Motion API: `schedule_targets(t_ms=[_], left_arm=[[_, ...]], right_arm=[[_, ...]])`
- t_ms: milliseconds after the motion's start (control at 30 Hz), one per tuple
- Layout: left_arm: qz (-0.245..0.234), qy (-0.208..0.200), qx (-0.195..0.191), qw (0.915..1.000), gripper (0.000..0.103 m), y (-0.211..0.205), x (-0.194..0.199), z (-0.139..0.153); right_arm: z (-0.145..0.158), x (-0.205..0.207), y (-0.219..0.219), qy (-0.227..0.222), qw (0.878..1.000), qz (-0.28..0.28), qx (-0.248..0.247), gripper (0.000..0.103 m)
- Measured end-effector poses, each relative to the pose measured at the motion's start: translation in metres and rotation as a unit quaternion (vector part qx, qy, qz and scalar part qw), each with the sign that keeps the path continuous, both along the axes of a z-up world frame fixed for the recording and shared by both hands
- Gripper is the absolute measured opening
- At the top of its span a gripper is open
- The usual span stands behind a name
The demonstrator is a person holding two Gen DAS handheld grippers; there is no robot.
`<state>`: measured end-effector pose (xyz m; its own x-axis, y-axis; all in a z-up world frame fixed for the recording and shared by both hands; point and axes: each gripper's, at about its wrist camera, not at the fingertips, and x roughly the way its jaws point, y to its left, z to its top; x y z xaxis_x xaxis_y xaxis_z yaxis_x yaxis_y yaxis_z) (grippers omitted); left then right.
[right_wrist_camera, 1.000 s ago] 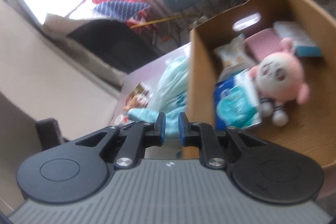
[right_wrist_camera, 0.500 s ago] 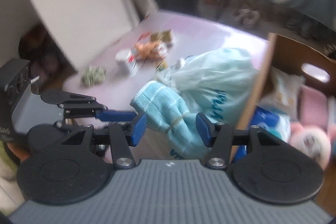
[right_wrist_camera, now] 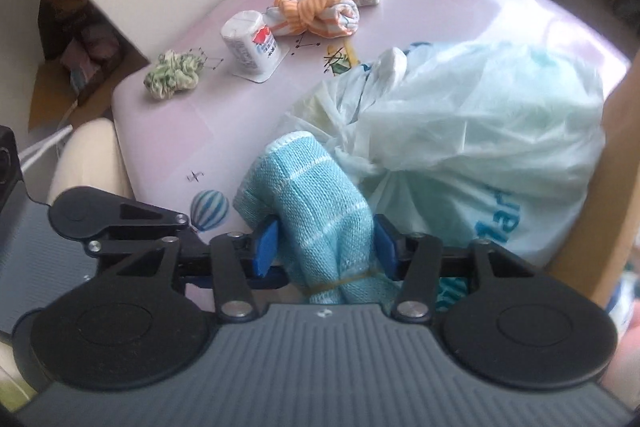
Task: Organize soft objects
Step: 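Carry the teal towel into the cardboard box and open the right tool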
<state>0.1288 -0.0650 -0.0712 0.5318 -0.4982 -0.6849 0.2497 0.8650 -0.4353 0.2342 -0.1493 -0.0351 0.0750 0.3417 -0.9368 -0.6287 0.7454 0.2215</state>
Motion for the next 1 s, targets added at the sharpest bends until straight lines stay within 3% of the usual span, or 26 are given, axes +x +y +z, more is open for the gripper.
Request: schedule_targets(t_ms=[67,167,367,567,767,867,1000], left_arm=[[0.005,0.010,-0.006,0.9999,0.029,0.001,0.003,-0.002],[0.009,0.008,-0.008,0.9999,0.028,0.002,0.000,0.001],[0.008,-0.039,0.003,0.9992,0.028,0.001,-0.018,0.039],[-0.015,-0.102,0.009,0.9947,0.030,-0.025,-0.033,0.089],[-0.051,-0.126,0.012,0.9907,0.042,-0.071,-0.038,0.109],[-0.062,-0.110,0.022,0.9917,0.043,-0.085,-0.040,0.099],[-0.062,-0.088,0.049,0.9930,0.043,-0.088,-0.039,0.082]], right_arm=[[-0.001,0.000,-0.007,0.015,0.999,-0.037,0.014,0.034],[0.002,-0.004,-0.017,0.021,0.996,-0.081,0.033,0.028],[0.041,-0.024,-0.037,-0.004,0.987,-0.130,0.096,0.027],[0.099,-0.053,-0.081,-0.053,0.968,-0.185,0.160,0.027],[0.140,-0.079,-0.169,-0.110,0.936,-0.283,0.179,0.027],[0.149,-0.088,-0.221,-0.143,0.915,-0.345,0.154,0.027],[0.138,-0.084,-0.280,-0.147,0.885,-0.428,0.112,0.028]])
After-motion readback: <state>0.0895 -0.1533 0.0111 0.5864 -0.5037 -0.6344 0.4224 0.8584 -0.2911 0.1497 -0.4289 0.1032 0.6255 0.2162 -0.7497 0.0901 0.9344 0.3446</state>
